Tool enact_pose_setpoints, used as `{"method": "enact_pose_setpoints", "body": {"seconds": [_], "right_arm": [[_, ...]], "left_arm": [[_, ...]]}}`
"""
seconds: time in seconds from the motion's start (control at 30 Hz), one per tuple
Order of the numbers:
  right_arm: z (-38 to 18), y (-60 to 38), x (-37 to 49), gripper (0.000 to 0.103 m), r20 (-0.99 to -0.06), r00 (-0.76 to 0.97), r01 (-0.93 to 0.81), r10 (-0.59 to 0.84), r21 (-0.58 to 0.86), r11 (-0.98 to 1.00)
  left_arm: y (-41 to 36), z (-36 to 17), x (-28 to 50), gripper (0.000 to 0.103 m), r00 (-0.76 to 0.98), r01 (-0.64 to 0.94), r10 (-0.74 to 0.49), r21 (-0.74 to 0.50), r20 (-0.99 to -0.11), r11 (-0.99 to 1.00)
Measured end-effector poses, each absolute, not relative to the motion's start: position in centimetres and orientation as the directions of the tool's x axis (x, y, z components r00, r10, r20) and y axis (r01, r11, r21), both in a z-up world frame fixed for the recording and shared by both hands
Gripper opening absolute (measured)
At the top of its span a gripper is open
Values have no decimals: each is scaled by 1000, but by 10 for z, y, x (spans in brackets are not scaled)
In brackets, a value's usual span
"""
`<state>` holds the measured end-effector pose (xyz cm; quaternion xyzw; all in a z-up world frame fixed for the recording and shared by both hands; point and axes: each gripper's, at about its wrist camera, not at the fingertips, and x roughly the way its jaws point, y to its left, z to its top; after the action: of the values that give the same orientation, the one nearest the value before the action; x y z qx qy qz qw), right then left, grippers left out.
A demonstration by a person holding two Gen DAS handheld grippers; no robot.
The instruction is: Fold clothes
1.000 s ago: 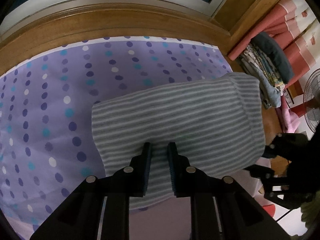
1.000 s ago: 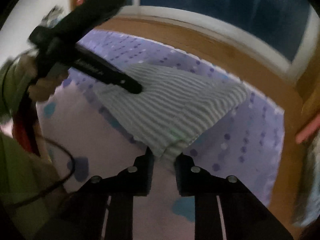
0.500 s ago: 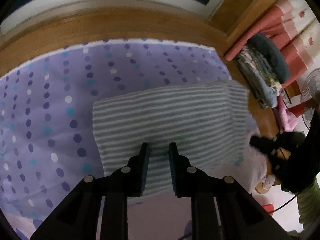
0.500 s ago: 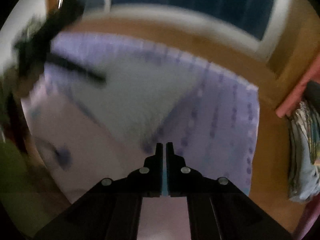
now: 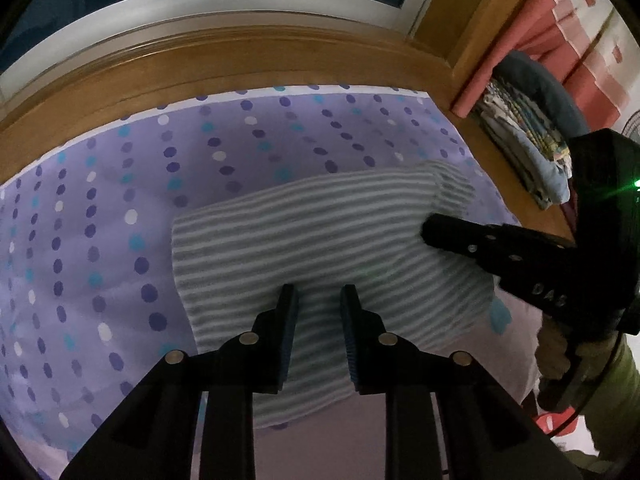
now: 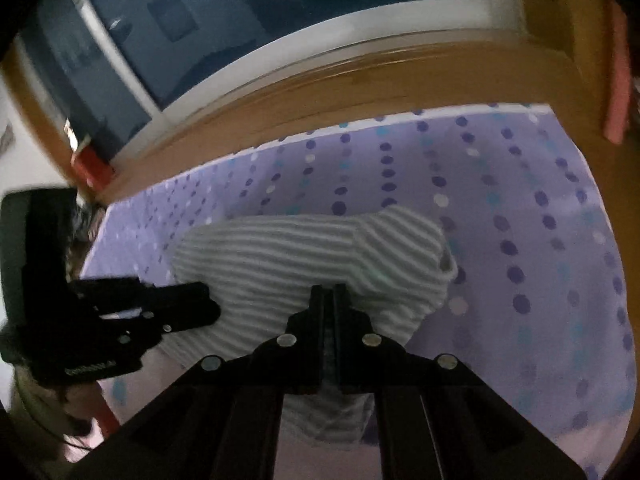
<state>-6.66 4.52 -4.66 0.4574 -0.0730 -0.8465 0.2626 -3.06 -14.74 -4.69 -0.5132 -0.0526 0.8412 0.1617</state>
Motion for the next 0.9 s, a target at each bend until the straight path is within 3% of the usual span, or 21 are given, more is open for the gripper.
{"method": "enact_pose_setpoints", "body": {"seconds": [0.03,0.1,0.13,0.2,0.23,0.37,0.9], "right_arm": [[-43,47,-64,3,-735,-447,367,-510,369,-854],[-34,45,-54,18,-739,-470,367,-483,334,-868],[-29,45,-48,38,-740,-485,367,-467,312,-876],[-21,44,-36,59,-729,-524,371,-440,270,-889],[-17,43,-30,63,-724,-541,373,-428,249,-894],[-12,47,-14,63,-734,-547,371,-403,219,-903],[-34,44,-14,64,-785,-455,251,-420,340,-906]], "left_arm": [[-147,-47,-29,23,-426,-218,322,-249,-845,-944],[-144,-47,-25,26,-440,-220,297,-218,-848,-951],[-142,-46,-23,30,-448,-215,277,-198,-850,-956],[-142,-45,-20,36,-462,-189,243,-173,-853,-967],[-143,-45,-19,43,-467,-172,228,-165,-854,-971],[-157,-42,-15,61,-465,-89,190,-168,-865,-982],[-207,-39,11,61,-454,-31,169,-174,-875,-984]]}}
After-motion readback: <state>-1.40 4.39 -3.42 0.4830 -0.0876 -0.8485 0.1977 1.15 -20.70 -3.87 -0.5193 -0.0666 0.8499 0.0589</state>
